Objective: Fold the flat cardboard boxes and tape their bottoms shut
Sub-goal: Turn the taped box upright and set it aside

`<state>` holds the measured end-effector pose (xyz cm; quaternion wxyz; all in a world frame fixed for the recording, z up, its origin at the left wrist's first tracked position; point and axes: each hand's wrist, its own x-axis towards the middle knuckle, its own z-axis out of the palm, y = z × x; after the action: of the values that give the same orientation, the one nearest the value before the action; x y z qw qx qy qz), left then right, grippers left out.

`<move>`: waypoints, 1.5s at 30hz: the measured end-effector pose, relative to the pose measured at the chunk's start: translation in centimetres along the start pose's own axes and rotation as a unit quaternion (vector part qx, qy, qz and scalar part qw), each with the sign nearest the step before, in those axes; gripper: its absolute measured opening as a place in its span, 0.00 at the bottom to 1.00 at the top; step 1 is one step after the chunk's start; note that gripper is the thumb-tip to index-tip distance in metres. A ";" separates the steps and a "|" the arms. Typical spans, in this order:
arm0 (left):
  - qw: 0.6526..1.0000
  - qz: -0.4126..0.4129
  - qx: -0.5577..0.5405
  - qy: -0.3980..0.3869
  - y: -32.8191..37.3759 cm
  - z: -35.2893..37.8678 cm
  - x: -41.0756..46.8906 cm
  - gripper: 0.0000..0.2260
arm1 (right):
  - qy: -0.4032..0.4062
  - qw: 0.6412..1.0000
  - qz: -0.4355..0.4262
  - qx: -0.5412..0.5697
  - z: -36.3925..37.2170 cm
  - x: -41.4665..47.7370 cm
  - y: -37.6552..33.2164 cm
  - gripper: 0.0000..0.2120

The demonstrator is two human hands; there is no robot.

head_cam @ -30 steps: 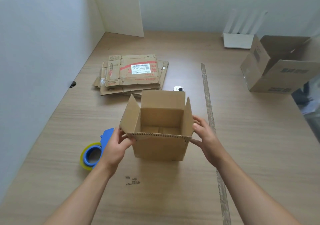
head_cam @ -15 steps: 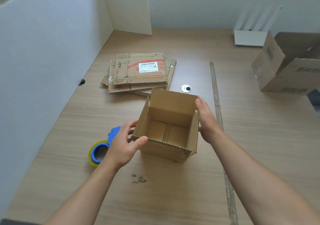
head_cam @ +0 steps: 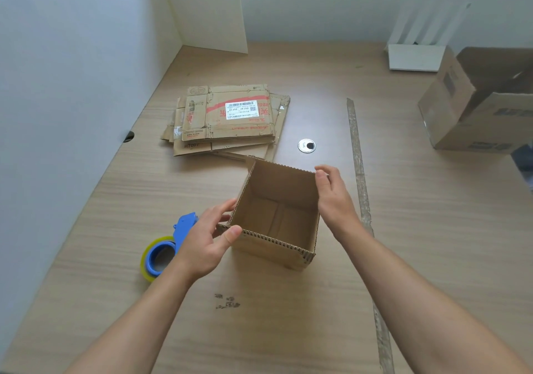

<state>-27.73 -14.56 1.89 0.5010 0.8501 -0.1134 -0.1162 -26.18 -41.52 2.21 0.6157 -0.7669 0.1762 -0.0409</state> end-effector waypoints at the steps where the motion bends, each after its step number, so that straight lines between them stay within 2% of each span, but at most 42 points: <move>1: 1.000 0.001 -0.002 0.002 0.0 0.0 0.1 0.22 | 0.002 1.000 -0.002 -0.021 0.1 0.4 -0.2 0.08; 4: 1.000 0.013 0.025 0.001 0.1 0.1 0.6 0.21 | 0.002 0.997 -0.010 -0.080 0.3 1.3 -0.8 0.07; 10: 0.991 0.037 0.115 -0.056 -0.1 0.0 1.4 0.21 | 0.002 0.984 -0.004 -0.177 0.6 2.0 -1.2 0.09; 12: 0.992 0.046 0.109 -0.054 0.2 -0.1 1.4 0.20 | -0.002 0.989 0.005 -0.146 0.4 2.0 -1.3 0.09; 14: 0.995 0.049 0.084 -0.033 0.5 -0.1 1.0 0.20 | 0.001 0.999 0.043 -0.029 -0.2 1.6 -1.3 0.12; 17: 1.000 0.018 -0.008 0.002 0.8 0.6 -0.1 0.26 | 0.009 0.986 0.082 0.146 -1.8 0.2 -0.4 0.18; 19: 0.999 0.002 -0.048 0.016 0.4 1.0 -1.0 0.30 | -0.007 0.979 0.077 0.187 -3.1 -1.0 0.9 0.19; 21: 0.998 -0.011 -0.049 0.022 -0.1 1.0 -1.6 0.31 | -0.030 0.980 0.077 0.182 -4.1 -2.6 2.5 0.18; 24: 0.996 -0.051 -0.068 0.018 -1.0 0.9 -2.0 0.33 | -0.051 0.985 0.083 0.141 -5.2 -4.4 5.3 0.12; 27: 0.995 -0.075 -0.071 -0.011 -2.2 0.5 -2.2 0.36 | -0.126 0.987 0.100 0.030 -5.2 -6.1 7.7 0.25; 30: 0.991 -0.110 -0.063 -0.045 -2.6 0.9 -1.9 0.24 | -0.194 0.974 0.103 -0.058 -4.0 -7.3 8.9 0.34; 32: 0.989 -0.132 -0.069 -0.026 -2.6 1.8 -1.5 0.13 | -0.192 0.976 0.097 -0.022 -2.5 -7.6 8.7 0.40; 34: 0.986 -0.145 -0.078 0.014 -2.3 2.7 -1.0 0.06 | -0.163 0.982 0.088 0.033 -1.3 -7.6 8.0 0.38; 36: 0.985 -0.145 -0.086 0.045 -1.7 3.4 -0.5 0.05 | -0.107 0.991 0.060 0.054 -0.6 -7.5 7.4 0.33; 38: 0.980 -0.145 -0.112 0.071 -0.8 3.8 -0.2 0.07 | -0.074 0.996 0.034 0.034 -0.7 -7.4 7.1 0.40; 41: 0.971 -0.150 -0.163 0.091 0.7 4.1 0.1 0.10 | -0.064 0.997 0.027 0.030 -1.4 -7.3 6.7 0.52; 43: 0.970 -0.146 -0.177 0.085 1.5 4.2 0.2 0.10 | -0.069 0.995 0.018 0.074 -1.7 -7.2 6.2 0.53; 45: 0.973 -0.141 -0.164 0.083 2.1 4.1 0.3 0.11 | -0.069 0.988 0.019 0.134 -2.0 -7.0 5.7 0.50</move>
<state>-28.92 -19.04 1.76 0.6203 0.7701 0.0699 -0.1315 -34.55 -42.17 -1.70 0.7245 -0.6748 0.1403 0.0004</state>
